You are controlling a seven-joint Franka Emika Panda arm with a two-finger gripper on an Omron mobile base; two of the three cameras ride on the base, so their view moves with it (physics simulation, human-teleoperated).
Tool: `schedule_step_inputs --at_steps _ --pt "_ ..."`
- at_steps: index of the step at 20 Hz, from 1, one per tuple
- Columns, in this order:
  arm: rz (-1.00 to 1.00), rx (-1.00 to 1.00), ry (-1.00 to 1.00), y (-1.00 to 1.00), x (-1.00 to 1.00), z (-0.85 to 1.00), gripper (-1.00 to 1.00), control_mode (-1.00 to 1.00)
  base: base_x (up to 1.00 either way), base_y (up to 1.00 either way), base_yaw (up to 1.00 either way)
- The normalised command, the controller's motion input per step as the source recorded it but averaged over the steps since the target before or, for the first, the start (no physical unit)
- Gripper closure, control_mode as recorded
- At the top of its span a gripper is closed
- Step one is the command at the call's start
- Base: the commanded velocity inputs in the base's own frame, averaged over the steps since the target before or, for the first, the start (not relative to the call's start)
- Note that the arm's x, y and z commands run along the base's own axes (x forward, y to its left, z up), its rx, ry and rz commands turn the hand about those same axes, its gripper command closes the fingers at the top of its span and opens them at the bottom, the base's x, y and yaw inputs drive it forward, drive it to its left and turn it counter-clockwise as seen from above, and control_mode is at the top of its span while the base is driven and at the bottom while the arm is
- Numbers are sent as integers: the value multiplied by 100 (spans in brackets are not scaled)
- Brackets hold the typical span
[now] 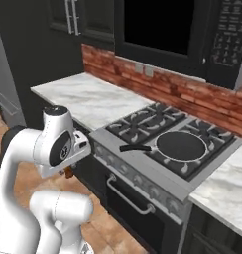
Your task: Take the chicken drumsticks from the pan and place one on each plate on the dining counter.
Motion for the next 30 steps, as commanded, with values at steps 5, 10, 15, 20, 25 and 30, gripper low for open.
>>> schedule_step_inputs --at_steps 5,10,15,20,25,30 --pt "0 0 0 0 0 0 100 100 -2 75 52" --pt "0 0 0 0 0 0 100 100 0 74 56" --pt "0 0 0 0 0 0 100 100 24 84 45" --pt "0 0 0 0 0 0 100 100 72 87 30" --pt "0 0 0 0 0 0 100 100 88 75 24" --pt "0 0 0 0 0 0 100 100 100 74 21"
